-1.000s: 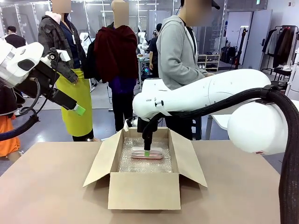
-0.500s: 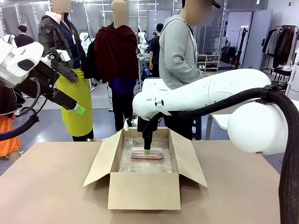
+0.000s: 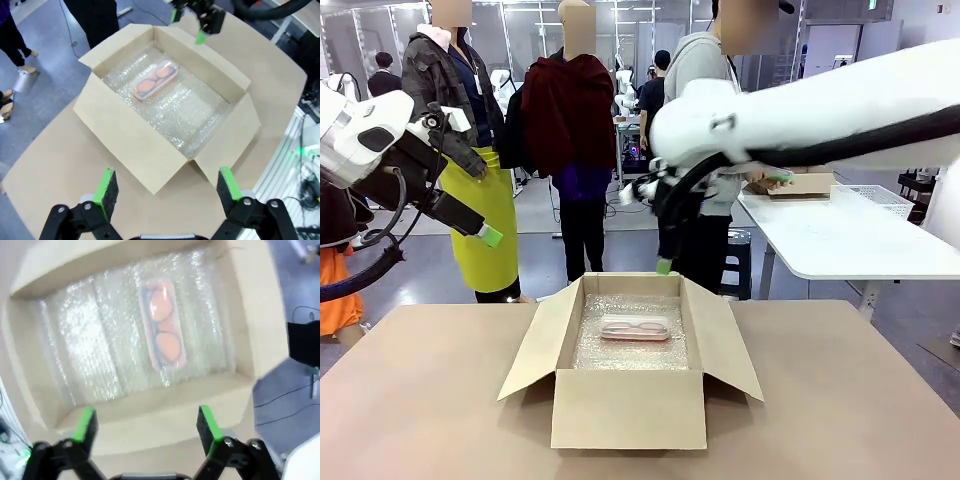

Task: Pack the glasses set securely to prepare it for shipping.
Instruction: Put the Glasses case from the right side of the table into the Package Box.

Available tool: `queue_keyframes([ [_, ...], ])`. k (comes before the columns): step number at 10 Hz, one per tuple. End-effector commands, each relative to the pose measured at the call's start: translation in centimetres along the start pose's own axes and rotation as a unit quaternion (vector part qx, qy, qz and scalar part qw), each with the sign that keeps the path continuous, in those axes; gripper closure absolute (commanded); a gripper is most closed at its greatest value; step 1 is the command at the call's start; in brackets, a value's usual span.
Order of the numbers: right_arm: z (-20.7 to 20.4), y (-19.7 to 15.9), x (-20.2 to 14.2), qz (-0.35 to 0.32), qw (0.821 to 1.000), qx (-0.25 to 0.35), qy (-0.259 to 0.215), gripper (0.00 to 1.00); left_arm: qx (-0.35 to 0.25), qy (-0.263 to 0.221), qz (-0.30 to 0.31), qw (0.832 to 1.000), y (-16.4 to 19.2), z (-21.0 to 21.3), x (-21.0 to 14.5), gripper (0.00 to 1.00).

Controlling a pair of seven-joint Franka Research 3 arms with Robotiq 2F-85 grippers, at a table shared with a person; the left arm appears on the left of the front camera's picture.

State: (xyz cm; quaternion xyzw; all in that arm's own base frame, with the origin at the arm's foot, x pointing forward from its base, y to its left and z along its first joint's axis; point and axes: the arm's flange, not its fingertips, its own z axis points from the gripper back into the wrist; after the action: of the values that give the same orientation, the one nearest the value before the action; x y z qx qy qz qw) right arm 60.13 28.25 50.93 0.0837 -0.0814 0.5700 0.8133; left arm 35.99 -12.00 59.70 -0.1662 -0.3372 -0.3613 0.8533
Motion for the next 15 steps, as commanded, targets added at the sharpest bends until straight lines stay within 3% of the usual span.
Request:
queue_keyframes([
  [1, 1.0, 4.8, -8.8, -0.096, 0.992, -0.042, -0.074, 0.0, -0.005, -0.009, -0.002, 1.0, 0.1, 0.1, -0.1, 0.0],
  [2, 2.6, 6.4, -12.2, -0.14, 0.982, -0.053, -0.115, 0.0, -0.005, -0.009, -0.002, 1.0, 0.1, 0.1, -0.1, 0.0],
  [3, 4.2, 8.2, -16.4, -0.182, 0.964, -0.037, -0.188, 0.0, -0.005, -0.009, -0.002, 1.0, 0.1, 0.1, -0.1, 0.0],
  [4, 5.5, 9.7, -19.7, -0.226, 0.95, -0.059, -0.206, 0.0, -0.005, -0.009, -0.002, 1.0, 0.1, 0.1, -0.1, 0.0],
  [6, 8.1, 13.3, -24.8, -0.304, 0.928, -0.11, -0.183, 0.0, -0.005, -0.009, -0.002, 1.0, 0.1, 0.1, -0.1, 0.0],
  [7, 9.2, 15.1, -26.8, -0.343, 0.92, -0.123, -0.145, 0.0, -0.005, -0.009, -0.002, 1.0, 0.1, 0.1, -0.1, 0.0],
  [10, 10.5, 15.6, -28.6, -0.378, 0.916, -0.106, -0.086, 0.0, -0.005, -0.009, -0.002, 1.0, 0.1, 0.1, -0.1, 0.0],
  [11, 10.5, 14.9, -28.8, -0.38, 0.916, -0.092, -0.087, 0.0, -0.005, -0.009, -0.002, 1.0, 0.1, 0.1, -0.1, 0.0],
  [12, 9.6, 16.0, -29.3, -0.362, 0.917, -0.131, -0.107, 0.0, -0.005, -0.009, -0.002, 1.0, 0.1, 0.1, -0.1, 0.0],
  [15, 9.6, 16.0, -29.3, -0.362, 0.917, -0.131, -0.107, 0.0, -0.005, -0.009, -0.002, 1.0, 0.1, 0.1, -0.1, 0.0],
])
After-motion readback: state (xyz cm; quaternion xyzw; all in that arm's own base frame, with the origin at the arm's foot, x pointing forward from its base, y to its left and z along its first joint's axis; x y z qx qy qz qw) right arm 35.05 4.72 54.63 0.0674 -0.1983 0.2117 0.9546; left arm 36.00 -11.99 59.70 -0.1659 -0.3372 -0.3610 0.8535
